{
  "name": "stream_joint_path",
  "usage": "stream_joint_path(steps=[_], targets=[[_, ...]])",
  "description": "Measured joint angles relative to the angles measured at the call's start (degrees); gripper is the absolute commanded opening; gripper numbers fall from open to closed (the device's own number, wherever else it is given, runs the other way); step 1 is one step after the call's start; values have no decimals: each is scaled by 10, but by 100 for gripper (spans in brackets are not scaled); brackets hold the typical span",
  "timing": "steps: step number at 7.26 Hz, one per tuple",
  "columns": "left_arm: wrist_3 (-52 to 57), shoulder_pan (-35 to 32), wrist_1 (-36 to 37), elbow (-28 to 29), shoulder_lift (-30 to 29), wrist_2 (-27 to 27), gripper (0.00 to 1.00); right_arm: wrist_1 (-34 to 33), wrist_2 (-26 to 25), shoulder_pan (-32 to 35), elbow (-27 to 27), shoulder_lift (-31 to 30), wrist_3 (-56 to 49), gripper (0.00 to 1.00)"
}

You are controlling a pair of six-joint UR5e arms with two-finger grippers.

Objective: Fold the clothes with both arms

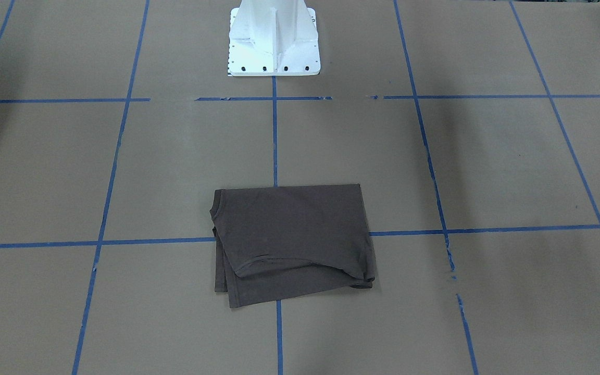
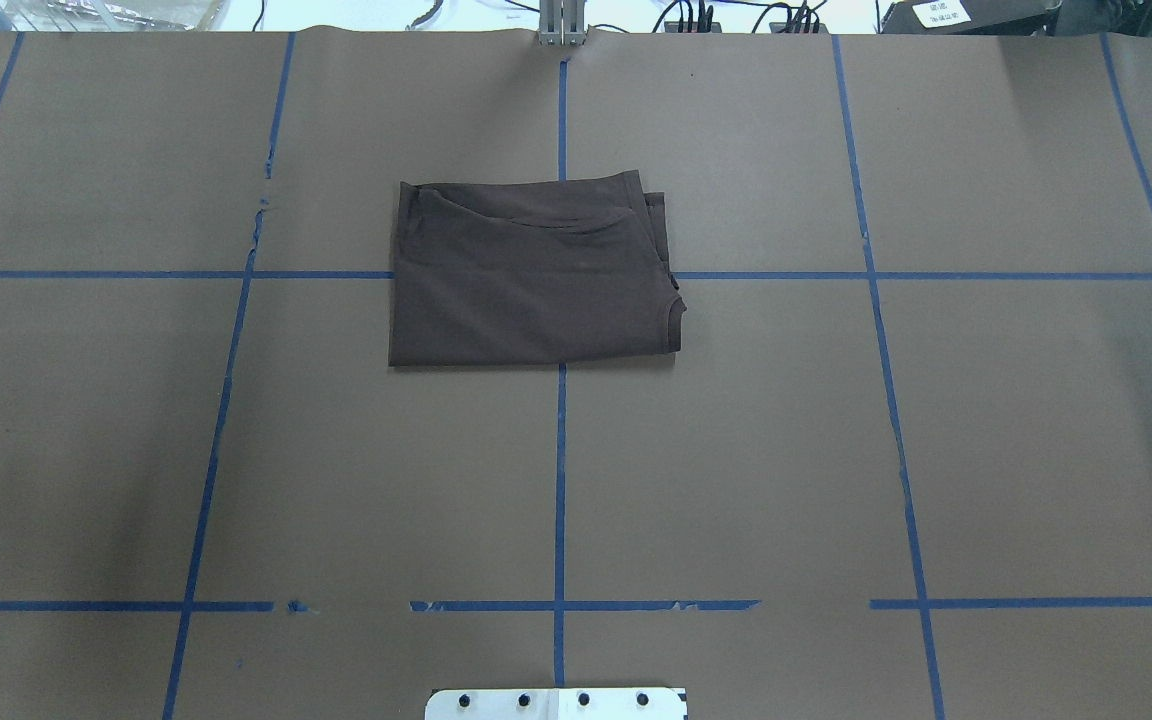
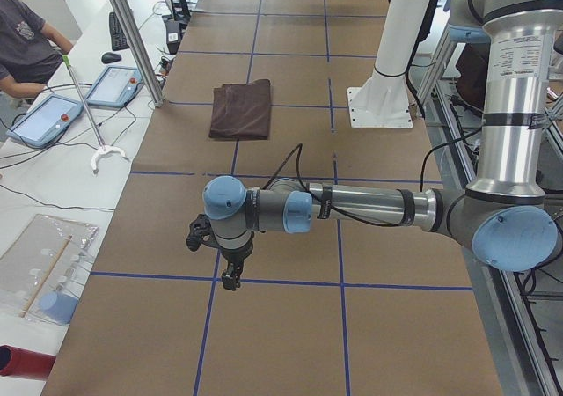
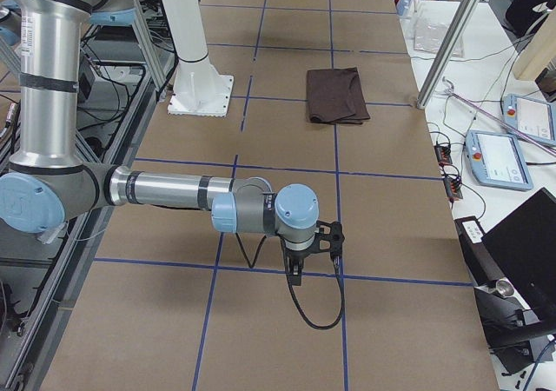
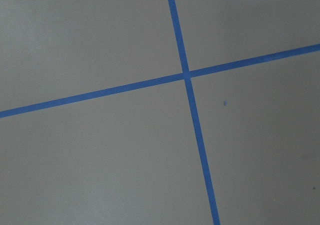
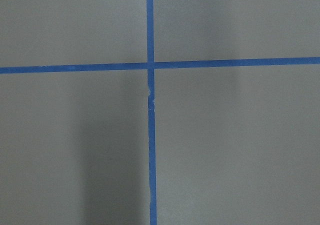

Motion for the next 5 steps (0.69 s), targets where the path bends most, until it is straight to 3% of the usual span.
stream_joint_path(steps=[5], targets=[[-72, 0, 1, 3, 0, -6, 100, 0, 1, 0, 0, 0, 0, 100]])
